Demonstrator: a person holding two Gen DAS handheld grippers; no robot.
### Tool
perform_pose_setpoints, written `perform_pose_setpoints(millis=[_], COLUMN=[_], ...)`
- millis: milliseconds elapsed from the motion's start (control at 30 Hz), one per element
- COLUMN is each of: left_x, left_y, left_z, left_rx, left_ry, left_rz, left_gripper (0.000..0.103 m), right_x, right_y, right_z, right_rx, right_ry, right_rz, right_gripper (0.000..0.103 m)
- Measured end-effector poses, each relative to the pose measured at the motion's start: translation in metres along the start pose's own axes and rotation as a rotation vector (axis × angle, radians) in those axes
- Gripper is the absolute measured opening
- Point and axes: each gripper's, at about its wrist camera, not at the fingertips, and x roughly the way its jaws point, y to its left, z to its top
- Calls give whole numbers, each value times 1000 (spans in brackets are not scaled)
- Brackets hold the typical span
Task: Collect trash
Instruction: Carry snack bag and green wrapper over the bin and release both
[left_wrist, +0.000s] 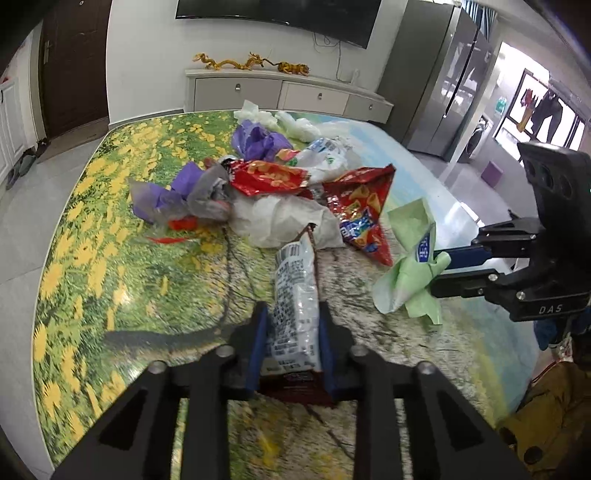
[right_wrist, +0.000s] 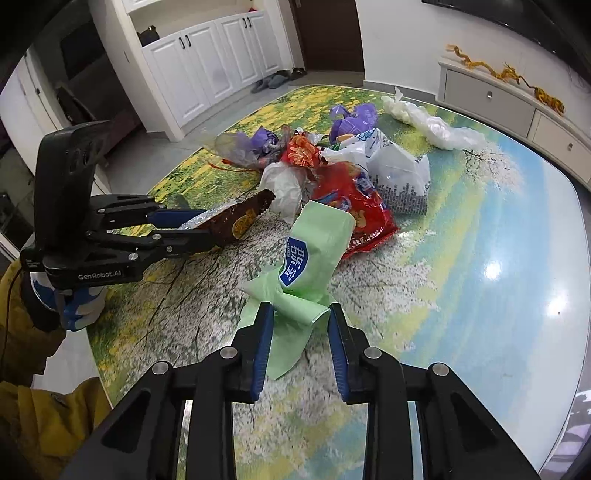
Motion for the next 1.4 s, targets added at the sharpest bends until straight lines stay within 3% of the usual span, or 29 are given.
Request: perform_pose_setpoints(millis=[167, 433, 767, 1000, 1200, 1400], left_x=[-10, -42, -62, -8, 73, 144], left_y=[-7, -29, -95, -181, -275, -351], left_z=[-6, 1, 47, 99, 142, 168], left_rx=[-58, -87, -36, 84, 189, 233], left_ry=[-15, -77, -138, -51, 71, 160], left_rz=[-32, -67, -123, -205, -298, -347], left_gripper=[12, 12, 12, 12, 12, 13], right_x=[-22, -69, -142, -187, -199, -186], right_y=[-4, -14, -71, -150, -223, -282], right_z=[-12, -32, -83, -147, -193, -219], right_rx=[21, 54, 201, 437, 631, 757], right_ry=[-48, -169, -360, -428, -402, -356], right_rz=[21, 45, -37, -242, -420, -500], right_gripper=[29, 29, 29, 29, 29, 30])
